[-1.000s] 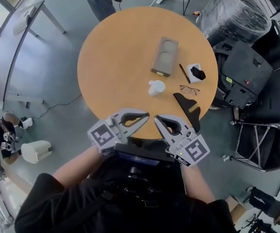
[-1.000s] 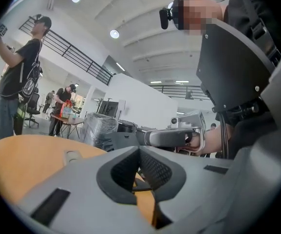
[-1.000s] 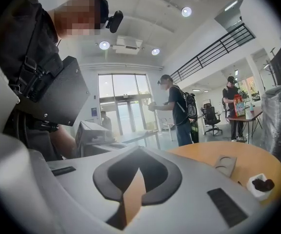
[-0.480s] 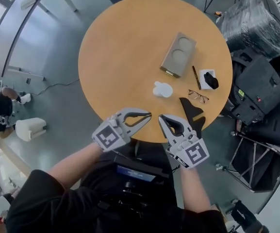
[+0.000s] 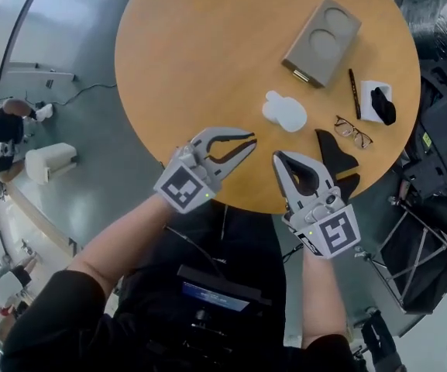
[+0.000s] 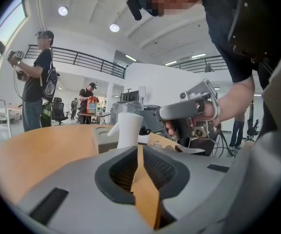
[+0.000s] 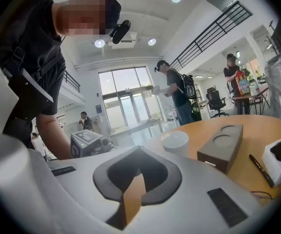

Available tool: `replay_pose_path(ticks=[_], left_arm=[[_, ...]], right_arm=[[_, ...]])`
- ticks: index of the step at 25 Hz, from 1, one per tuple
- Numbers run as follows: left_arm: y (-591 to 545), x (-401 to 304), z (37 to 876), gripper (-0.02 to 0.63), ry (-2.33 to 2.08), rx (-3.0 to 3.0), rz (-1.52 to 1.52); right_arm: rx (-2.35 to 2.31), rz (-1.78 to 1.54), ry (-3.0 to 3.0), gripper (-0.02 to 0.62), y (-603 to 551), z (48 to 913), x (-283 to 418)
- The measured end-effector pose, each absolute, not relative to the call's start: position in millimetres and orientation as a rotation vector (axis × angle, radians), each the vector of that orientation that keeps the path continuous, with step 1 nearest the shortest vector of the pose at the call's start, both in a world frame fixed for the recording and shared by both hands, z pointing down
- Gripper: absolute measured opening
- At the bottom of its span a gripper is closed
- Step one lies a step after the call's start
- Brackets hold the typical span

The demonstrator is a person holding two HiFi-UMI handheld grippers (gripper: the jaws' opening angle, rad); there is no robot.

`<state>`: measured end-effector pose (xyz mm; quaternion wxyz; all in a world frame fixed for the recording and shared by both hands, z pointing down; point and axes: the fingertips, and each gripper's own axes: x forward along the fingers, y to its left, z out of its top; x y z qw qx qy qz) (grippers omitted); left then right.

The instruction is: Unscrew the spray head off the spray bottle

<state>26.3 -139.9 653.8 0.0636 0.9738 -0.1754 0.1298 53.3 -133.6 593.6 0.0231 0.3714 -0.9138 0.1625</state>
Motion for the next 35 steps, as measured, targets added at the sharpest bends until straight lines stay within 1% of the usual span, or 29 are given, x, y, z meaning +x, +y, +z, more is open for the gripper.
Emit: replay_pose_path(ticks=[1,5,9,12,14,15,17,18,20,21,24,25,33,34,35], left_arm=[[-141.2,28.5,665.7,0.075,-0.539,2.948,0.401],[-150.7,41.0,708.9,0.089,-0.607,2.960,0.407],[-163.4,50.6,741.0,0.156,-0.699,2.956,0.377],[-168.6,55.8,757.6,0.245,-0.744,2.946,0.367],[-172.2,60.2,766.7,0.283,-0.763,2.931,0.343],[-173.7,62.8,770.6,0.293,-0.764,2.928,0.334],[-176.5,68.9,776.4,0.293,-0.762,2.930,0.317],[-178.2,72.5,778.8,0.315,-0.763,2.930,0.307],[-181.9,79.5,782.5,0.320,-0.765,2.934,0.293],[-183.5,82.5,783.6,0.341,-0.765,2.938,0.288],[-187.3,92.0,785.9,0.341,-0.760,2.945,0.271],[-188.7,96.2,787.1,0.359,-0.760,2.947,0.269],[-200.0,116.2,790.5,0.360,-0.756,2.957,0.291],[-201.8,116.2,790.3,0.352,-0.764,2.962,0.298],[-203.4,116.0,790.2,0.318,-0.776,2.967,0.305]], right_arm=[[1.157,0.509,-2.832,-0.006,-134.1,602.8,53.7],[1.171,0.539,-2.835,-0.006,-135.3,639.8,58.3],[1.171,0.552,-2.844,-0.006,-133.9,671.1,62.9],[1.156,0.573,-2.853,-0.006,-129.9,684.8,61.2],[1.164,0.583,-2.853,-0.006,-129.5,692.1,60.6],[1.171,0.585,-2.854,-0.006,-130.0,695.4,60.5],[1.185,0.584,-2.858,-0.006,-131.1,701.5,61.7],[1.192,0.583,-2.859,-0.006,-131.6,704.6,63.1],[1.209,0.586,-2.859,-0.006,-132.3,710.6,66.6],[1.217,0.590,-2.857,-0.006,-132.4,713.0,68.1],[1.239,0.600,-2.855,-0.006,-131.7,716.8,72.9],[1.245,0.601,-2.855,-0.006,-131.5,718.0,75.7],[1.278,0.616,-2.848,-0.006,-131.1,722.8,88.4],[1.280,0.617,-2.847,-0.006,-131.5,723.1,88.5],[1.281,0.618,-2.848,-0.006,-131.9,723.2,89.0]])
